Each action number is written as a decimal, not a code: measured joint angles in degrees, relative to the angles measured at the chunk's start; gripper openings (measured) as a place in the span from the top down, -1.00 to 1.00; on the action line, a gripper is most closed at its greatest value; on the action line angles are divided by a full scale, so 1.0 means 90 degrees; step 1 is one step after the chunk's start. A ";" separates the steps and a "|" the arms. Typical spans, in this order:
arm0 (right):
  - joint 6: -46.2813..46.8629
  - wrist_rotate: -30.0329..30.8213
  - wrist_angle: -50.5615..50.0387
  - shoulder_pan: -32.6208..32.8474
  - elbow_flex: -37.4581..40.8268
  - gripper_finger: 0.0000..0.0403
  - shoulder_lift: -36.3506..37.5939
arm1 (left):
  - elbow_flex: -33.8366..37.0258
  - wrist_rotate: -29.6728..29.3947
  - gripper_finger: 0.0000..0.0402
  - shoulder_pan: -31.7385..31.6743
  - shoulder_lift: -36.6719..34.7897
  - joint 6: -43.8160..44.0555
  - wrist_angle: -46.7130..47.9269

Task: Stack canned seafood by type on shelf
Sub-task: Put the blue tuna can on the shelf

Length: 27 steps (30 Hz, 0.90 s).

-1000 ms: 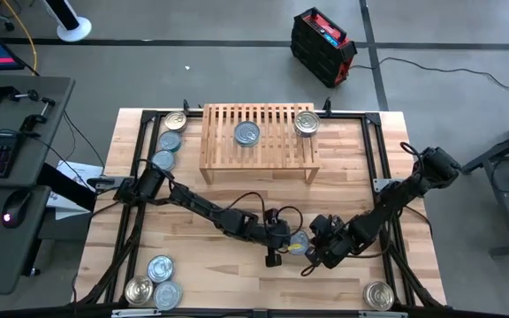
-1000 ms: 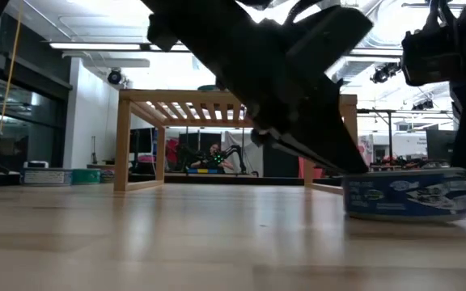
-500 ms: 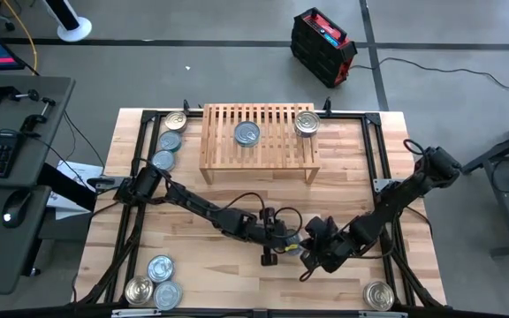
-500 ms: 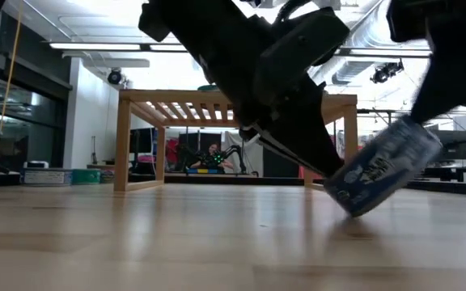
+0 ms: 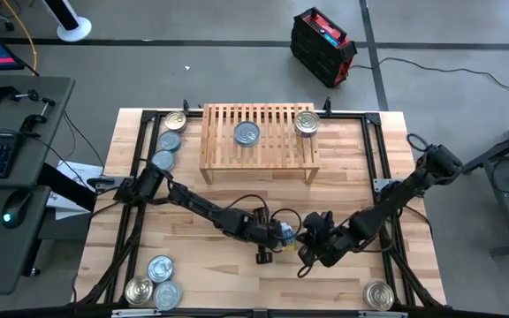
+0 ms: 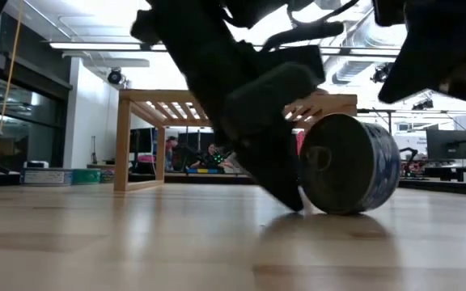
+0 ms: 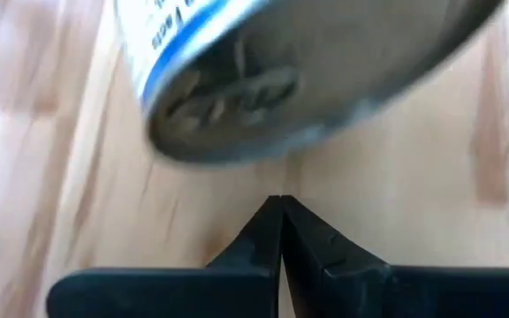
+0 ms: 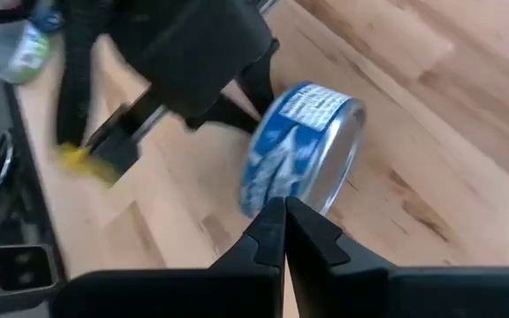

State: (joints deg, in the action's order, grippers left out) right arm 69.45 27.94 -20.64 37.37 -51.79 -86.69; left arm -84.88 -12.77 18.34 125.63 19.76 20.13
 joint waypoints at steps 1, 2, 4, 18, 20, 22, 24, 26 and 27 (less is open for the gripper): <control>-0.0092 -0.0003 -0.0007 0.0003 0.0000 1.00 0.0119 | 0.0002 -0.0003 1.00 0.0001 -0.0076 0.0026 0.0252; -0.0159 -0.0016 -0.0022 0.0011 0.0002 1.00 0.0246 | 0.0013 -0.0012 1.00 0.0001 -0.0121 0.0051 0.0488; -0.0204 -0.0005 0.0012 -0.0003 0.0002 1.00 0.0537 | 0.0138 -0.0091 1.00 0.0040 -0.0278 0.0145 0.0686; -0.2190 0.0145 -0.2001 -0.0556 -0.2429 0.16 -0.0688 | 0.3208 -0.1006 1.00 0.1072 -0.4079 0.2478 -0.0293; -0.1913 0.0248 -0.2735 -0.0703 -0.2930 -0.03 -0.1185 | 0.3217 -0.1669 1.00 0.1170 -0.4912 0.2288 -0.0011; -0.1564 0.0289 -0.3345 -0.0914 -0.3390 -0.20 -0.1644 | 0.3208 -0.2324 1.00 0.1176 -0.5771 0.1801 0.0175; -0.1111 0.0367 -0.3743 -0.1154 -0.3796 -0.35 -0.2064 | 0.3207 -0.2876 1.00 0.1057 -0.6598 0.1089 0.0271; -0.0713 0.0369 -0.4072 -0.1441 -0.4125 -0.48 -0.2437 | 0.3203 -0.2959 1.00 0.0815 -0.7353 0.0406 0.0303; -0.0485 0.0359 -0.4187 -0.1577 -0.4273 -0.53 -0.2596 | 0.3203 -0.2879 1.00 0.0666 -0.7702 0.0175 0.0307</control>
State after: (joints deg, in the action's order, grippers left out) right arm 65.08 31.16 -58.32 23.18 -90.25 -110.06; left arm -56.05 -38.68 24.34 56.32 21.34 22.89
